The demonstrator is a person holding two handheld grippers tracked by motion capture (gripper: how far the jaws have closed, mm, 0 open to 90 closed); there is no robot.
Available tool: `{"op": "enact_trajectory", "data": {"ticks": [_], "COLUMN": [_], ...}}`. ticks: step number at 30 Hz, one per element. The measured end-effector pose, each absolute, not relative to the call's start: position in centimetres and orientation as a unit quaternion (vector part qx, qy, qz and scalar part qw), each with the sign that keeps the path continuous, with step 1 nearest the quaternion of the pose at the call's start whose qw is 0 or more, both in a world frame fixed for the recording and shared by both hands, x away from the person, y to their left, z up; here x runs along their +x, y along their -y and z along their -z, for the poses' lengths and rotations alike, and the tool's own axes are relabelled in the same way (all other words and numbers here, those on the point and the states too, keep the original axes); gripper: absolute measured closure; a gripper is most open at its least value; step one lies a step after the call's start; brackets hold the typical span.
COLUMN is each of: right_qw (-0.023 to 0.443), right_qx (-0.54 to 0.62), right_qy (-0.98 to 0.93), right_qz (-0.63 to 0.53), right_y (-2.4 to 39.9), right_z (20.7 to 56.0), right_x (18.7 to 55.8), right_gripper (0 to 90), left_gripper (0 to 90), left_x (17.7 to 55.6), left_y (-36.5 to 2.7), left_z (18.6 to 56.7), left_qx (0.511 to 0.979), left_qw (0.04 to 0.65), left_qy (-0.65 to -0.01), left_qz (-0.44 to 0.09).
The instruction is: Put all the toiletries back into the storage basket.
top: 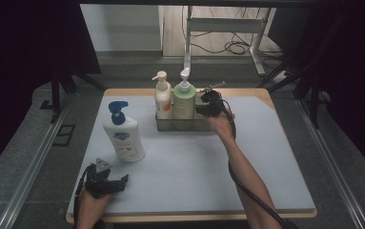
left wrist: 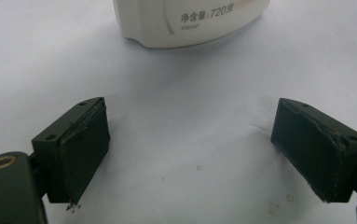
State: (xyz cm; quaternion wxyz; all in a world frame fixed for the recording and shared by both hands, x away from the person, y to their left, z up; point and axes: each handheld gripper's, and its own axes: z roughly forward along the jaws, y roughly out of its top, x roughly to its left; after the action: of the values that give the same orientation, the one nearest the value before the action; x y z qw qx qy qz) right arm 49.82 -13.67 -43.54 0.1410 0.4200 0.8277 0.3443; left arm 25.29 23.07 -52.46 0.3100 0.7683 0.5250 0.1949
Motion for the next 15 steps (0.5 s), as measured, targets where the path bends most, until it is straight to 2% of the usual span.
{"op": "enact_trajectory", "data": {"ticks": [15], "right_qw": [0.128], "right_qx": [0.43], "right_qy": [-0.828], "right_qz": [-0.337], "right_y": [13.21], "right_z": [44.57], "right_x": [50.26], "right_gripper": [89.6], "left_gripper": [11.4], "left_x": [25.29], "left_y": [-23.07], "left_z": [52.46], "left_qx": [0.768], "left_qw": [0.31], "left_qy": [-0.525], "left_qz": [-0.195]}}
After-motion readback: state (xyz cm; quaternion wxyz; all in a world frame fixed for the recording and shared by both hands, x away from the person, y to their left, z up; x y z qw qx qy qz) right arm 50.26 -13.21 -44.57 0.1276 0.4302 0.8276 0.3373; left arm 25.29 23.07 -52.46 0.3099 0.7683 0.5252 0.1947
